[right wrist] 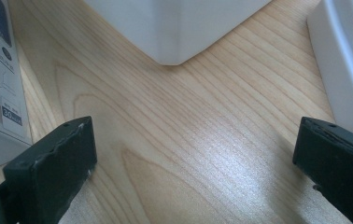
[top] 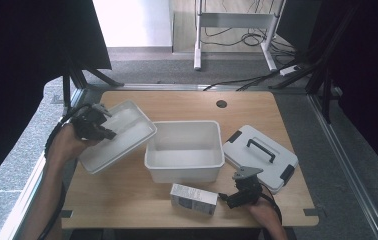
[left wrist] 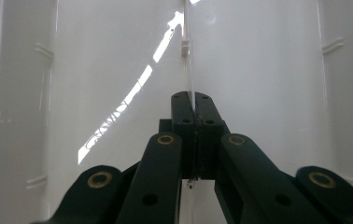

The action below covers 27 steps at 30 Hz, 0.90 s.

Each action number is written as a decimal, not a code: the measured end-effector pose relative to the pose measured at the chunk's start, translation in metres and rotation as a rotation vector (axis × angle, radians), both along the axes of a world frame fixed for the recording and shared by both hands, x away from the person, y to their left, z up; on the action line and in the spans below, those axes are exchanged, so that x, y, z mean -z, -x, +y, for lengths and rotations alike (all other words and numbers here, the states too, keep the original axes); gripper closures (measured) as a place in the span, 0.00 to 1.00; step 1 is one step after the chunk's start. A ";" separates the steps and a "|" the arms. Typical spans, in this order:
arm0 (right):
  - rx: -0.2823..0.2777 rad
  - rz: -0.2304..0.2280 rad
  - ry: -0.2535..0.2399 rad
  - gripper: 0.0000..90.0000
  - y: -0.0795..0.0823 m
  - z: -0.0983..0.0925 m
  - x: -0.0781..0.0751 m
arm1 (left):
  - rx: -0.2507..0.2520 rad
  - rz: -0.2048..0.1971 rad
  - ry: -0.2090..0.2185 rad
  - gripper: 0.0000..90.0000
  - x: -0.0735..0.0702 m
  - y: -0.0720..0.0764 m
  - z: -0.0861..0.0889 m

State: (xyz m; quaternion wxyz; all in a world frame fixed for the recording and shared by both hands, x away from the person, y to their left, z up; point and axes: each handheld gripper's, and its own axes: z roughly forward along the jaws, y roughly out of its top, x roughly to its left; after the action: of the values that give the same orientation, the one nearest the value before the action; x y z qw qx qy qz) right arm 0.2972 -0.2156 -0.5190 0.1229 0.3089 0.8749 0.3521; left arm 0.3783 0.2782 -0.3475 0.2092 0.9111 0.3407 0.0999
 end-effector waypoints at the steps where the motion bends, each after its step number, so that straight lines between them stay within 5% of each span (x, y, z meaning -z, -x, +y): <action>1: 0.000 0.000 0.000 0.00 0.000 0.000 0.000 | -0.006 0.000 0.001 0.99 0.001 0.002 0.004; 13: 0.004 0.002 0.001 0.00 0.000 0.000 0.000 | -0.078 0.011 -0.018 0.99 0.026 0.020 0.037; 27: 0.006 0.002 0.000 0.00 0.000 0.000 0.000 | -0.087 0.016 -0.030 0.99 0.095 0.018 0.025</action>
State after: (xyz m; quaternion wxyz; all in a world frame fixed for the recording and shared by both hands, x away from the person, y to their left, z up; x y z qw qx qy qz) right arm 0.2973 -0.2158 -0.5190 0.1231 0.3119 0.8741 0.3515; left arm 0.3606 0.3035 -0.4429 0.1882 0.8993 0.3800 0.1065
